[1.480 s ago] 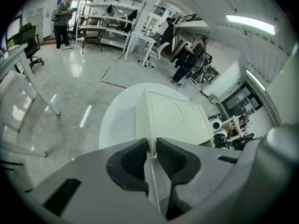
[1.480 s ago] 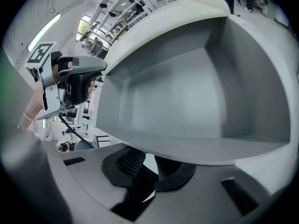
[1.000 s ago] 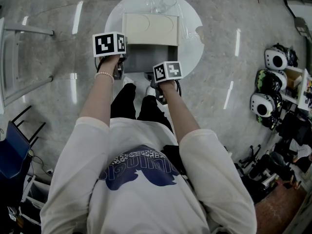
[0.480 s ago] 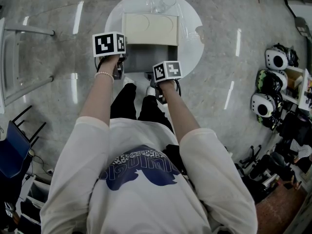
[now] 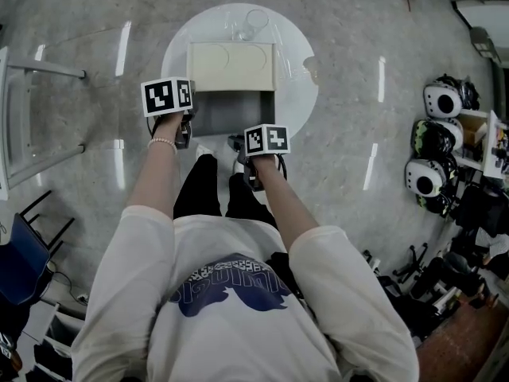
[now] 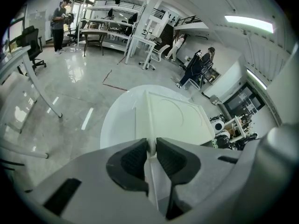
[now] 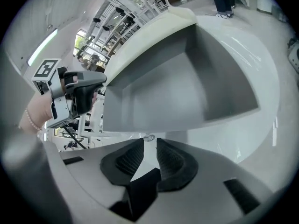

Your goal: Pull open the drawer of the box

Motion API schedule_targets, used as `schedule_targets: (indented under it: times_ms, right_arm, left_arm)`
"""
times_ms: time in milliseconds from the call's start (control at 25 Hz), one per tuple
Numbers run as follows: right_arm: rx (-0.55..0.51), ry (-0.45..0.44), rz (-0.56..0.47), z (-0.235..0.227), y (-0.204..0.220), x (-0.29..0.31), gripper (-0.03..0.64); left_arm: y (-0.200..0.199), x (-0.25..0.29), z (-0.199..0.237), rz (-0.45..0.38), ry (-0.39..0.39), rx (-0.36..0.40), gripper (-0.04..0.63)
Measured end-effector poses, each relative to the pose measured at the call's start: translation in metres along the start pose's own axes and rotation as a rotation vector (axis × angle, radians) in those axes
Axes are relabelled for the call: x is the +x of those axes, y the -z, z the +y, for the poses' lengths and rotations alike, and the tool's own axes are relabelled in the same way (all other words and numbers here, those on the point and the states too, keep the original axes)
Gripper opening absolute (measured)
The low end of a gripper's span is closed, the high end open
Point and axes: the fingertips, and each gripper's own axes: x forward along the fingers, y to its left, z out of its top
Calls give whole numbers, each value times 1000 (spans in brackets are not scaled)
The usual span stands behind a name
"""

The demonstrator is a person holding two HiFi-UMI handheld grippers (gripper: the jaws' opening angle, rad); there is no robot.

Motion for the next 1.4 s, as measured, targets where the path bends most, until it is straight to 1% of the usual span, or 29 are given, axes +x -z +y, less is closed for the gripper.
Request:
schedule_targets:
  times_ms: [120,280,400,640,720,880,1080,1240,1400]
  right_arm:
    - [11,-11,-38,-4,0,-16,80]
    - [25,-22,-108,-9,-5,-45,74]
    - [13,-32,-184,-6,-18,-70,70]
    - [-48,-64,-358,14,-49,-127,60]
    - [-84,-72,-430,26,-62,-148,46]
    - [-215,-39,-613,54,-90,-194,13]
    - [-458,95,-850,91,-119,-252,2]
    - [-641,171,-991,122,-130,-290,-1]
    - [-768,224,-1144,150,-136,-326,-1]
  left_arm:
    - [-1,-1,0,-7,-20,11,74]
    - [1,-8,-1,-26,-28,-17,74]
    - [-7,-21,-4,-77,-34,-14,74]
    - [-24,-67,-24,-204,-44,39,74]
    - [-31,-86,-33,-254,-47,63,74]
    - [-49,-131,-57,-392,-53,131,61]
    - [-69,-185,-91,-584,-55,237,46]
    - [-76,-220,-115,-701,-52,316,29]
    - [-81,-252,-132,-821,-68,379,23]
